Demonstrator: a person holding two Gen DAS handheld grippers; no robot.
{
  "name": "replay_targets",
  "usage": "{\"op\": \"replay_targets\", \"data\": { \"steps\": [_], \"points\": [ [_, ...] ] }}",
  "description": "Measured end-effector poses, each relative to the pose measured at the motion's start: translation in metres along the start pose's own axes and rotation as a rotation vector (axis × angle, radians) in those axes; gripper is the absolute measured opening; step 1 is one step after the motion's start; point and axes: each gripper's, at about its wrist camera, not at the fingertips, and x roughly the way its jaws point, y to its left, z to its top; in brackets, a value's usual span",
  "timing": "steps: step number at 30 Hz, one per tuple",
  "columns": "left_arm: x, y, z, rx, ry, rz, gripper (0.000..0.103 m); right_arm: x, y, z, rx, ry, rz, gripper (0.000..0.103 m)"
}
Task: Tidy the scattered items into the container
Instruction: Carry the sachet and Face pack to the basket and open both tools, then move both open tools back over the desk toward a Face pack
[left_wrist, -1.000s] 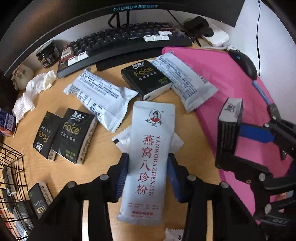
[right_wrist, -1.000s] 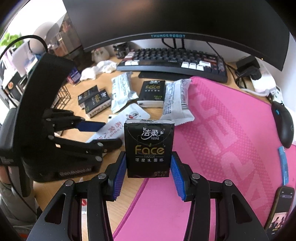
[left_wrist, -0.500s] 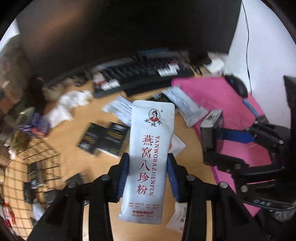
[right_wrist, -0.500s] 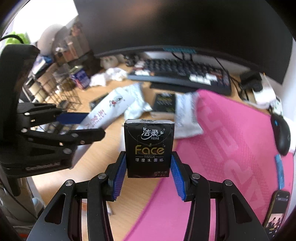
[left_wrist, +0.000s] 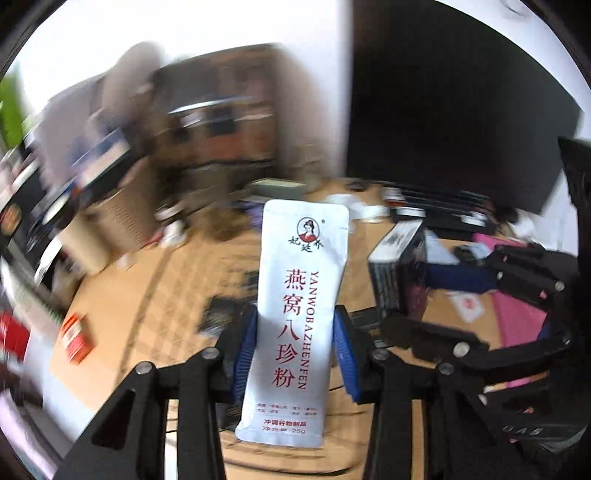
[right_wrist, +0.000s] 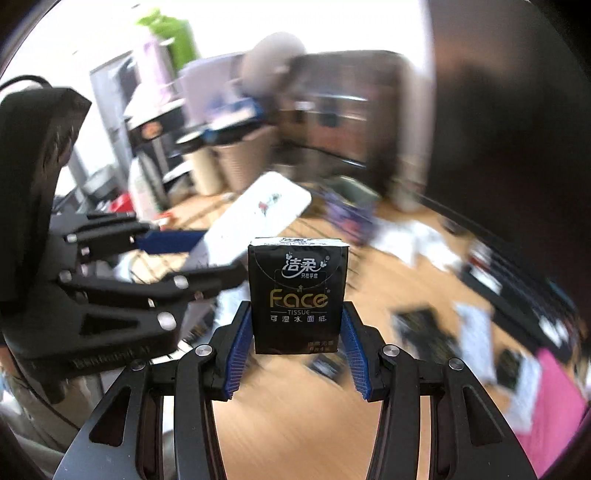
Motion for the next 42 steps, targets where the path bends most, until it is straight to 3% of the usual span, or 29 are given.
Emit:
{"op": "replay_targets", "data": {
  "steps": [4, 9, 17, 21, 24, 30, 35, 39, 42],
  "points": [
    [0.008, 0.039, -0.007, -0.067, 0.024, 0.041, 0.045, 0.041, 0.035, 0.019, -0.073, 0.049, 0.035, 0.047],
    [0.027, 0.051, -0.007, -0.091, 0.04, 0.041, 0.044, 0.07, 0.045, 0.016, -0.095, 0.091, 0.066, 0.047],
    [0.042, 0.049, -0.005, -0.101, 0.052, 0.029, 0.047, 0.079, 0.027, 0.009, -0.069, 0.102, 0.071, 0.047],
    [0.036, 0.05, -0.004, -0.104, 0.022, 0.031, 0.06, 0.072, 0.026, 0.011, -0.076, 0.064, 0.009, 0.054],
    [0.032, 0.047, -0.004, -0.084, 0.02, 0.036, 0.06, 0.068, 0.021, 0.014, -0.053, 0.054, 0.04, 0.054],
    [0.023, 0.043, -0.003, -0.094, 0.015, 0.007, 0.06, 0.064, 0.026, 0.014, -0.075, 0.062, 0.017, 0.054],
    [0.006, 0.01, 0.001, -0.023, -0.008, -0.031, 0.06, 0.033, 0.009, 0.012, -0.042, 0.025, -0.006, 0.054],
    [0.004, -0.045, -0.004, 0.091, 0.009, -0.084, 0.06, -0.003, -0.017, -0.008, -0.01, 0.0, -0.088, 0.054],
    [0.008, -0.087, -0.01, 0.162, 0.034, -0.082, 0.06, -0.021, -0.039, -0.032, 0.028, 0.019, -0.136, 0.055]
  ]
}}
